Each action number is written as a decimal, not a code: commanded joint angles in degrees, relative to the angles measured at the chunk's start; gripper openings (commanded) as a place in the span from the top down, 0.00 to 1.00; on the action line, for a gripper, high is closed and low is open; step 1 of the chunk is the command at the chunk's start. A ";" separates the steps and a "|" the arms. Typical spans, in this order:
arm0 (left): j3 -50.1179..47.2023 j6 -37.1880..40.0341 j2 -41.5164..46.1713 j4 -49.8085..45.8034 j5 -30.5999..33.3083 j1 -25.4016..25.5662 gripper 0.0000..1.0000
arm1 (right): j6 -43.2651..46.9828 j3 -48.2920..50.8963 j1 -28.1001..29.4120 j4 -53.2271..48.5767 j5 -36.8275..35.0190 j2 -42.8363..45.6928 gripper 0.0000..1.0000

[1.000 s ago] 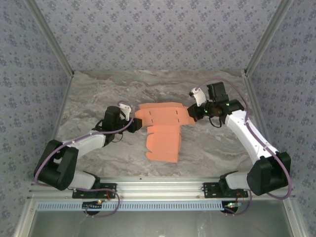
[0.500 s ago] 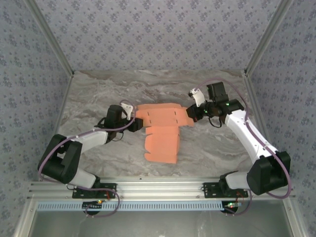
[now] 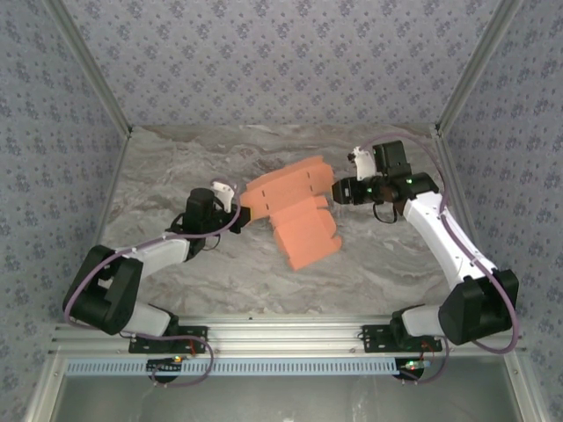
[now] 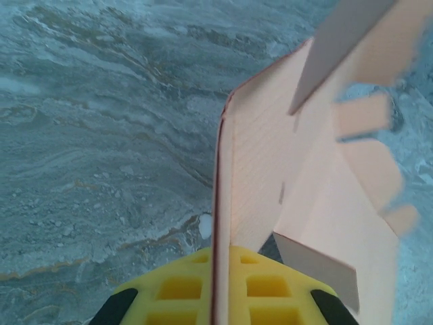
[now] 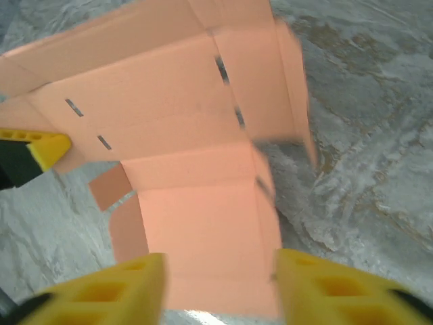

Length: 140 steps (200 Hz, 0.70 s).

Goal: Fold the paper box

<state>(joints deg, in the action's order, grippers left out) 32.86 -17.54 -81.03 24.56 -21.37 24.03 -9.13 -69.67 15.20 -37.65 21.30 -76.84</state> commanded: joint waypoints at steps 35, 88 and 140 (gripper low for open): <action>-0.78 2.37 1.93 4.06 5.98 3.55 1.00 | -51.17 2.93 4.96 6.78 1.58 2.22 0.25; -0.96 6.89 2.63 2.92 7.13 5.90 1.00 | -66.50 -4.77 12.91 15.81 2.06 -8.01 0.24; -1.31 9.87 3.45 2.06 8.18 6.55 1.00 | -72.29 -11.90 16.35 14.44 3.13 -17.58 0.28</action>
<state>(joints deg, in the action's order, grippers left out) 31.88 -10.48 -79.46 26.63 -14.13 30.22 -74.70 -80.73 29.34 -23.27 23.81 -91.85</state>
